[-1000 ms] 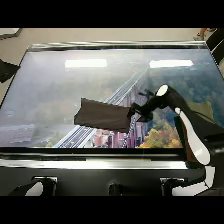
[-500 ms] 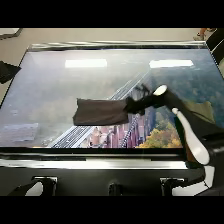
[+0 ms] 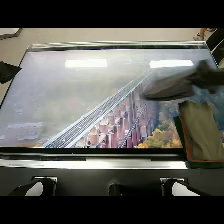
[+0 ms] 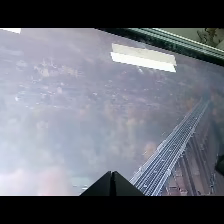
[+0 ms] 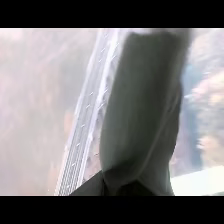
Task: Fold the shirts.
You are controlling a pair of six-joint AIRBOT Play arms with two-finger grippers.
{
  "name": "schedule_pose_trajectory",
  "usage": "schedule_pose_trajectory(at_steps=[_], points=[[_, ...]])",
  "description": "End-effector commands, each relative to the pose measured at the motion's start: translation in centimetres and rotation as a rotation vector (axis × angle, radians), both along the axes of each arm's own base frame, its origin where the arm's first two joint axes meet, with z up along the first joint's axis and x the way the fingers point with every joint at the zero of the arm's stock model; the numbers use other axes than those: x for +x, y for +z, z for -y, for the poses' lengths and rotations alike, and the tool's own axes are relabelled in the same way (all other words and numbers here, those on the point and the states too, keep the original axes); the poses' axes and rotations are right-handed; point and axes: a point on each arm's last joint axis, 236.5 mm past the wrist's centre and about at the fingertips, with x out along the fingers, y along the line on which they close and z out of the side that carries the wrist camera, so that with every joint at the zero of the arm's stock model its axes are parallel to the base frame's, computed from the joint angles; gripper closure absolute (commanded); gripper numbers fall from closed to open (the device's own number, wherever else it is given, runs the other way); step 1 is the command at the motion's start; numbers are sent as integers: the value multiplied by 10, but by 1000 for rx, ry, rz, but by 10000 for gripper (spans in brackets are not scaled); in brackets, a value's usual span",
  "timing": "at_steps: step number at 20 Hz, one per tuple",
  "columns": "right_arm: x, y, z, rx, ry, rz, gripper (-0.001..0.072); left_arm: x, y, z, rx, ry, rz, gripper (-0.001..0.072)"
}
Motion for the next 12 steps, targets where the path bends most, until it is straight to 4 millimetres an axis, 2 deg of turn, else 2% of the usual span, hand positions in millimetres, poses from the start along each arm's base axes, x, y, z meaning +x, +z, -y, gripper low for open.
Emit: schedule_pose_trajectory(at_steps=[1,3,5,7,9,12], points=[[-56,16,64,-7,-178,-67,661,0,0,0,1,0,-1,665],[-74,15,90,7,-256,-88,660,0,0,0,1,0,0,665],[-84,24,120,24,-375,-54,661,0,0,0,1,-1,0,665],[-95,32,137,42,-455,-31,661,-1,-1,1,10,-9,-1,664],[-117,28,140,53,-475,-86,660,-2,-3,1,17,-18,-6,665],[-183,-6,136,24,-473,-374,660,-2,-3,2,22,-22,-5,665]])
